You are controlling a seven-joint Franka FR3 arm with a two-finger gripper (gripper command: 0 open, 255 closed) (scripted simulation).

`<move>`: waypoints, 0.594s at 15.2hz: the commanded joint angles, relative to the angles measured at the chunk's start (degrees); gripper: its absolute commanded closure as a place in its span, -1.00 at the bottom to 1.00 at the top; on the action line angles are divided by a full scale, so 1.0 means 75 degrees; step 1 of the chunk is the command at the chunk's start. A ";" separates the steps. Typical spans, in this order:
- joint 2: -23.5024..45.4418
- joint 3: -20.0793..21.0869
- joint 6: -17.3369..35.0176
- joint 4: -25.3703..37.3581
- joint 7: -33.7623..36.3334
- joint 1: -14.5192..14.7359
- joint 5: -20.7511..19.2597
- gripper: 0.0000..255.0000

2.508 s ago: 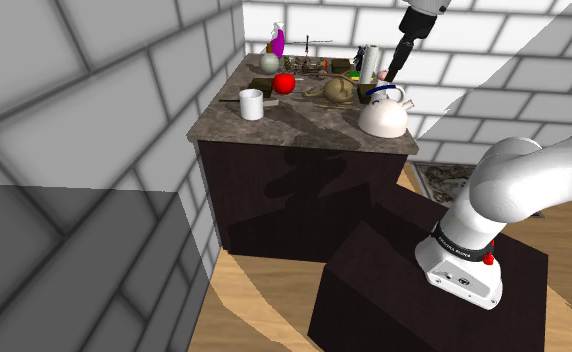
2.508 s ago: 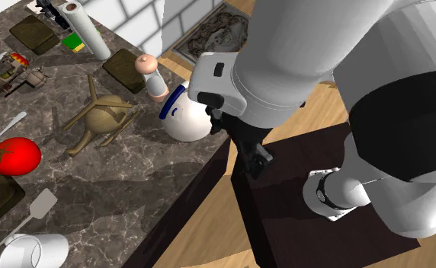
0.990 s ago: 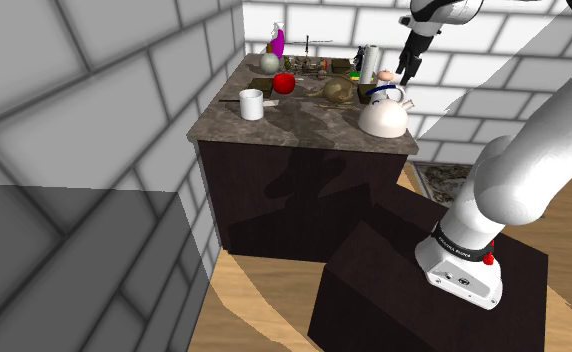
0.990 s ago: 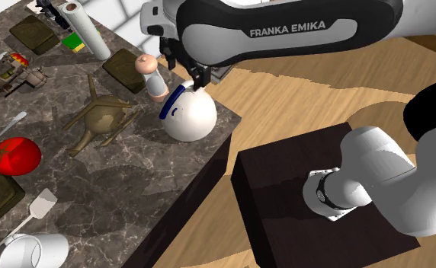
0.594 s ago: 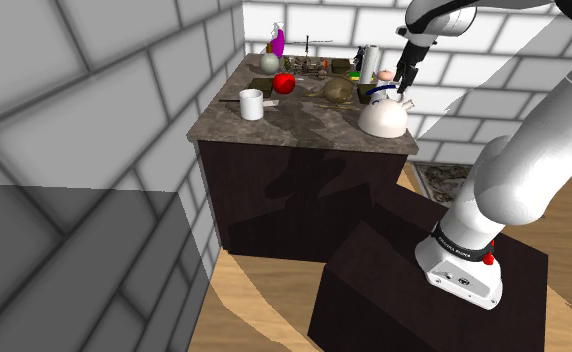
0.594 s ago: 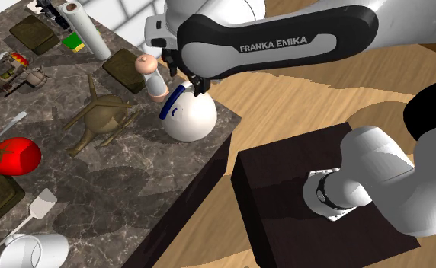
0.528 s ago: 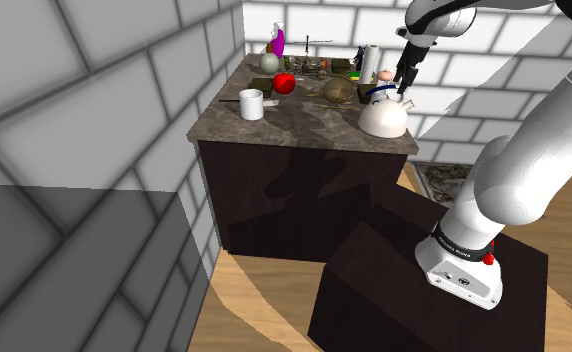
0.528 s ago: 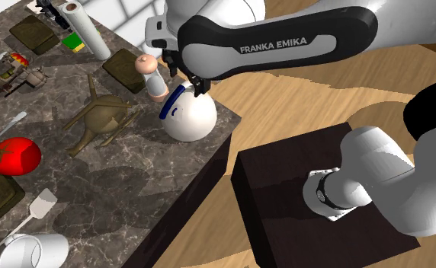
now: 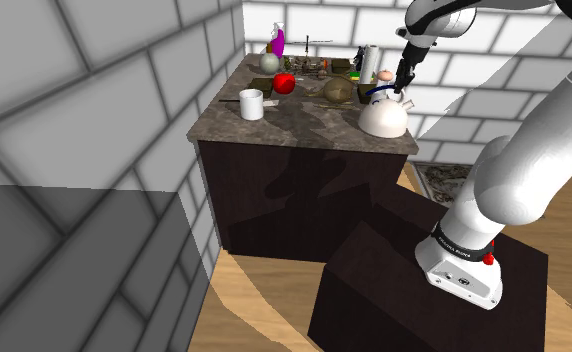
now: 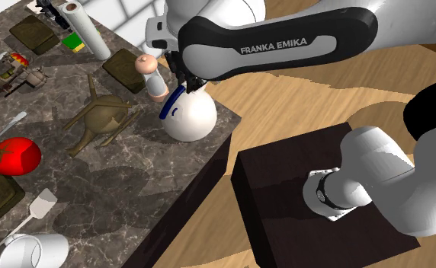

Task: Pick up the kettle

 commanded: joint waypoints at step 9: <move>-0.0223 0.0148 -0.0713 0.0553 0.0169 -0.0027 -0.0177 1.00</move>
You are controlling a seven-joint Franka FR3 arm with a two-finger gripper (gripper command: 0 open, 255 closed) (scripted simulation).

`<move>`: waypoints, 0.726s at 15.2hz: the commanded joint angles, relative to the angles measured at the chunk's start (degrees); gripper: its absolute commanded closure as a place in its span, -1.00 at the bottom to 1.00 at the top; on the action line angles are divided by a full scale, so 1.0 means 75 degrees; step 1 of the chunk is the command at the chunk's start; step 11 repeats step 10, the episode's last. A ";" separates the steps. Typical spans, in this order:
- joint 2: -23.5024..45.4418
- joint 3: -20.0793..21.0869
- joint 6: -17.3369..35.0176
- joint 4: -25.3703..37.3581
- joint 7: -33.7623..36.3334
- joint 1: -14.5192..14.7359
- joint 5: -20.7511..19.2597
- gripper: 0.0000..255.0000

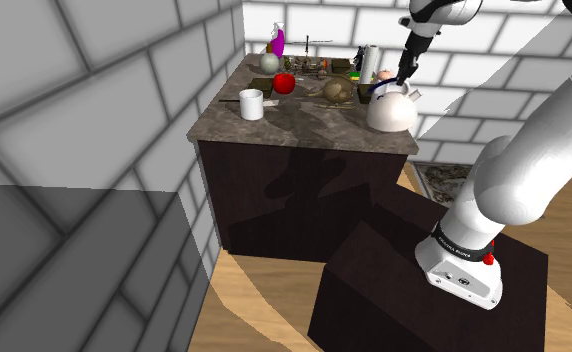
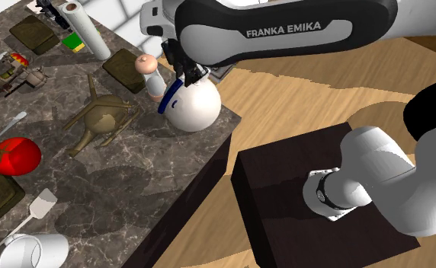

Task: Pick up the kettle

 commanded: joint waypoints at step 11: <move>-0.0189 0.0170 -0.0913 0.0787 0.0153 -0.0003 -0.0125 1.00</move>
